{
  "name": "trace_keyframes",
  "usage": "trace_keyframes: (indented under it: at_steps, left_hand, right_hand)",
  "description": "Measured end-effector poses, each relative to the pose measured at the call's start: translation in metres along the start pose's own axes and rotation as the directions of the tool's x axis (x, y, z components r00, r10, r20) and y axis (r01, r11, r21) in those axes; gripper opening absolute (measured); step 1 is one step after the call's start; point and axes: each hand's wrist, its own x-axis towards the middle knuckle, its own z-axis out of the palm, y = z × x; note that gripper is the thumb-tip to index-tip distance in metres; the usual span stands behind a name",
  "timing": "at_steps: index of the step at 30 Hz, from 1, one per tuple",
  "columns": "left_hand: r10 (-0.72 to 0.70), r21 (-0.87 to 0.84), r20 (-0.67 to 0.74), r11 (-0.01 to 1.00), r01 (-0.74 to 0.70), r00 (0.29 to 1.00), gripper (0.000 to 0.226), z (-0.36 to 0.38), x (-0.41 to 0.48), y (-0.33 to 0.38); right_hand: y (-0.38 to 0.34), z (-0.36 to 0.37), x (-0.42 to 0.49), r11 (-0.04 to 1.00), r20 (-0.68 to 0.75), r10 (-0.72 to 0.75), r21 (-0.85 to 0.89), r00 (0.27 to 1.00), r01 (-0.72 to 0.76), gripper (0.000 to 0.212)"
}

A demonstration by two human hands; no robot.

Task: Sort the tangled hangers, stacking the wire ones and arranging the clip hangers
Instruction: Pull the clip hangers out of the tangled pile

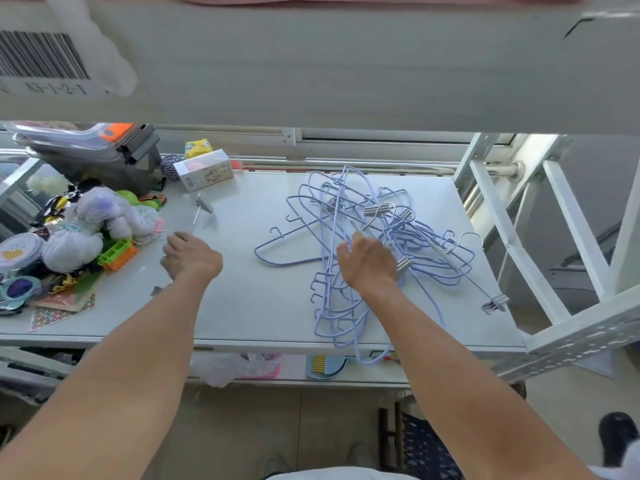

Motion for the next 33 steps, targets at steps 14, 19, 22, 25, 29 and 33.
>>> trace_keyframes:
  at_steps: [14, 19, 22, 25, 29, 33]
  left_hand:
    - [0.467, -0.388, 0.394, 0.865, -0.317, 0.792, 0.084, 0.043, -0.129, 0.135]
    - [0.307, -0.351, 0.343, 0.919, -0.183, 0.888, 0.082, 0.046, -0.153, 0.15]
    - [0.304, -0.339, 0.288, 0.919, -0.2, 0.908, 0.064, 0.043, -0.158, 0.154]
    - [0.307, -0.33, 0.22, 0.917, -0.225, 0.926, 0.053, 0.038, -0.159, 0.156]
    - [0.3, -0.348, 0.156, 0.908, -0.232, 0.941, 0.038, 0.03, -0.153, 0.153]
    - [0.304, -0.362, 0.13, 0.901, -0.241, 0.944, 0.033, 0.026, -0.148, 0.151]
  right_hand:
    - [0.036, -0.011, 0.018, 0.966, 0.223, 0.259, -0.067, 0.94, -0.25, 0.036]
    - [0.029, -0.021, 0.018, 0.98, 0.252, 0.193, 0.004, 0.948, -0.2, 0.026]
    - [0.024, -0.036, 0.022, 0.986, 0.262, 0.143, 0.046, 0.954, -0.161, 0.032]
    - [0.026, -0.049, 0.026, 0.986, 0.305, 0.148, 0.03, 0.941, -0.164, 0.032]
    - [0.03, -0.047, 0.025, 0.983, 0.359, 0.18, -0.032, 0.916, -0.181, 0.036]
    - [0.034, -0.045, 0.013, 0.972, 0.384, 0.233, -0.108, 0.894, -0.207, 0.018]
